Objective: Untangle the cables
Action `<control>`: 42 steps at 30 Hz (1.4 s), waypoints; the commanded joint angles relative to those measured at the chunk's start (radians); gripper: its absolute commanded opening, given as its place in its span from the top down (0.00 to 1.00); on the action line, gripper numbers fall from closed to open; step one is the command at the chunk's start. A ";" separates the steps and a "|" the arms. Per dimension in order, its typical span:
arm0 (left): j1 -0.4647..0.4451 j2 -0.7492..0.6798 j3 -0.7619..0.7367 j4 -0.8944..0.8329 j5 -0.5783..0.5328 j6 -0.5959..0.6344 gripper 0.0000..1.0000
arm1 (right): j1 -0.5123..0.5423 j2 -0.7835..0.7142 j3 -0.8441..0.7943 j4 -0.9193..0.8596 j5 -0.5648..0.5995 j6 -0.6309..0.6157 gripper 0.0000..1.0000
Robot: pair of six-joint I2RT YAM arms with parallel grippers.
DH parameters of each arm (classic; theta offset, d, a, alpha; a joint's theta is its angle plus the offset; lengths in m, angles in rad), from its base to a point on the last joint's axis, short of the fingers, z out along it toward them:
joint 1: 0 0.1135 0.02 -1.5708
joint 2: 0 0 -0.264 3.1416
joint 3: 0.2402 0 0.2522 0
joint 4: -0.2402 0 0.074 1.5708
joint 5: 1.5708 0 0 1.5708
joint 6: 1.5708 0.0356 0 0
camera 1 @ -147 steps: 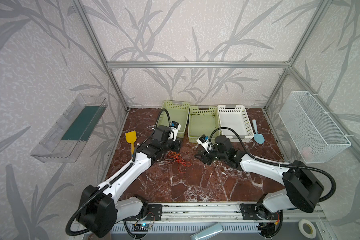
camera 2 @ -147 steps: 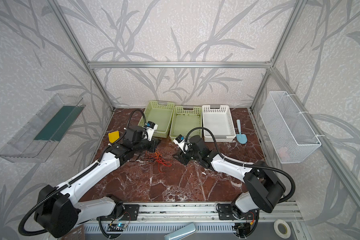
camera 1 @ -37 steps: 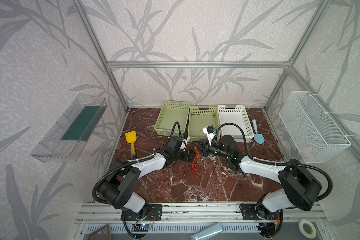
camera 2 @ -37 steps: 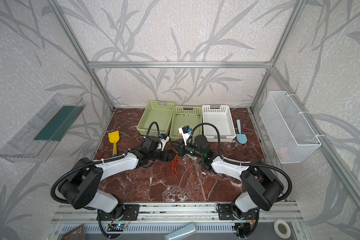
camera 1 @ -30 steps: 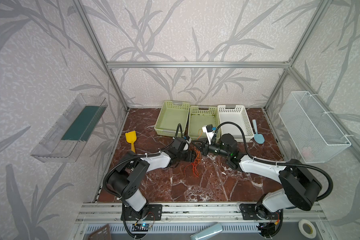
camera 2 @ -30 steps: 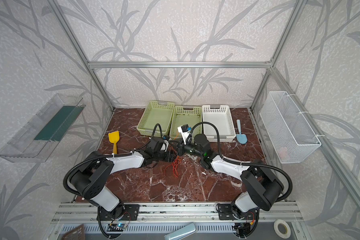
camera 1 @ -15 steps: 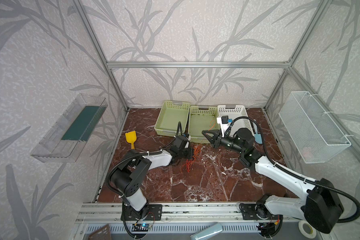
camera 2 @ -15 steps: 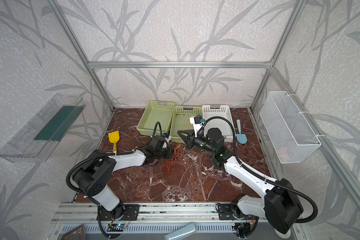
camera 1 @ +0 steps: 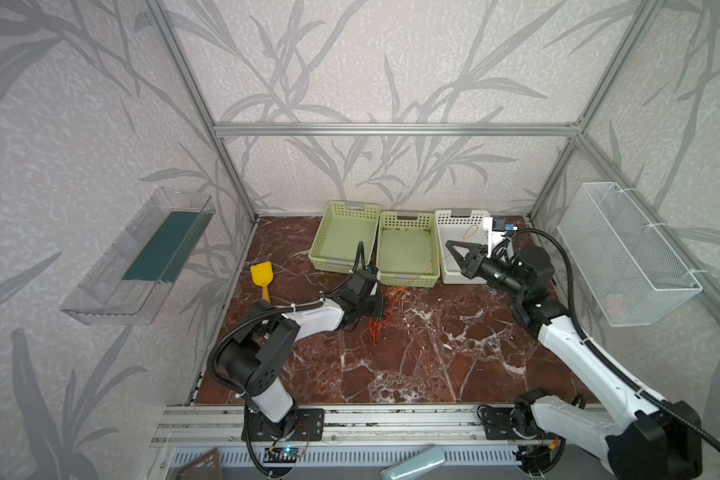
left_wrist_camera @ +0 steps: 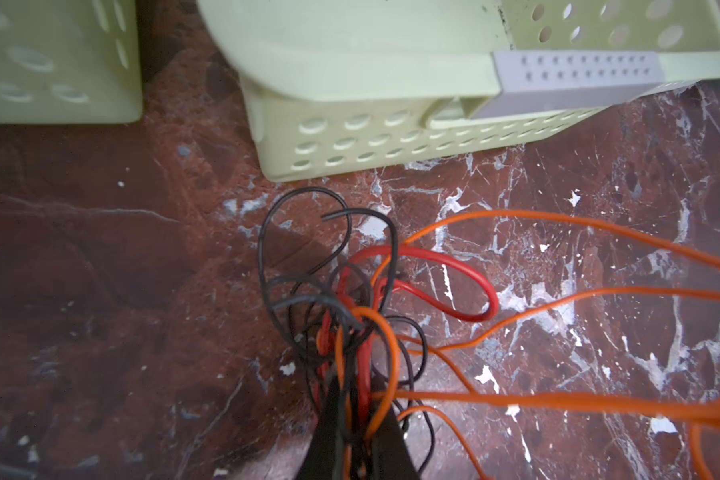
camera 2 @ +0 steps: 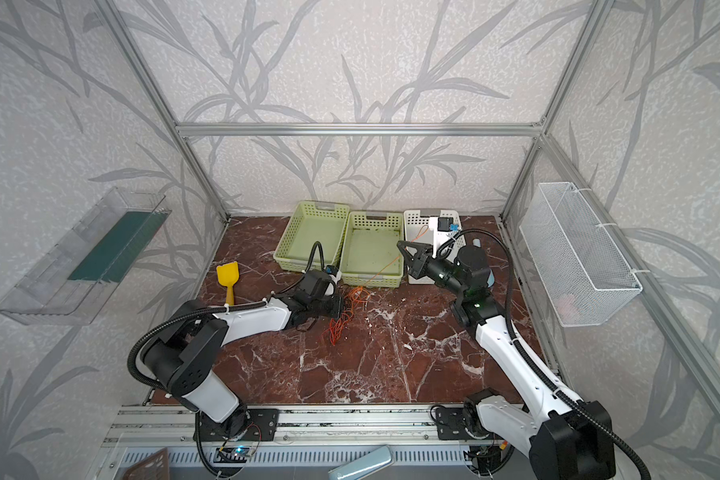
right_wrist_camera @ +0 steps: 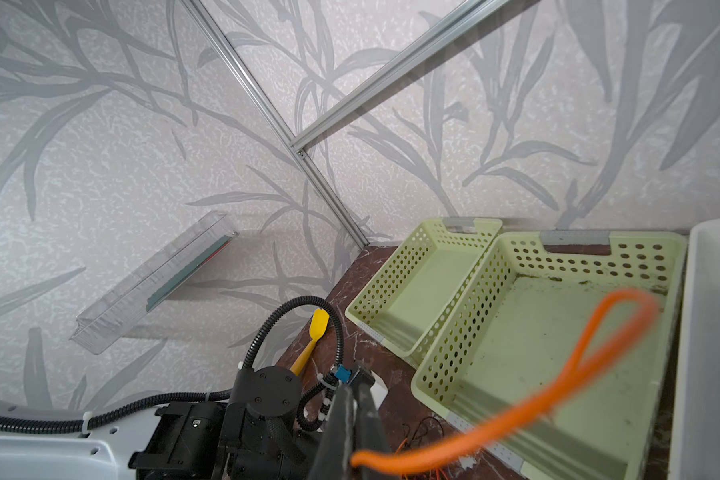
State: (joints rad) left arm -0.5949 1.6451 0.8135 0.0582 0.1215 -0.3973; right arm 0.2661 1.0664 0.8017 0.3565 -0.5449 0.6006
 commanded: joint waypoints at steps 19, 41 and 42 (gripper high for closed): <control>0.073 -0.201 0.007 -0.343 -0.373 0.123 1.00 | -0.342 -0.157 -0.050 -0.107 -0.090 0.047 1.00; 0.111 -0.239 -0.014 -0.267 -0.158 0.246 0.65 | -0.380 -0.072 -0.175 -0.062 -0.212 0.118 1.00; 0.105 -0.249 -0.021 -0.248 -0.143 0.251 0.58 | -0.379 -0.066 -0.178 -0.066 -0.222 0.117 1.00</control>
State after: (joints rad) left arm -0.4747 1.4212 0.8104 -0.2386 -0.0917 -0.1772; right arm -0.1104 0.9905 0.6342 0.2642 -0.7048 0.7078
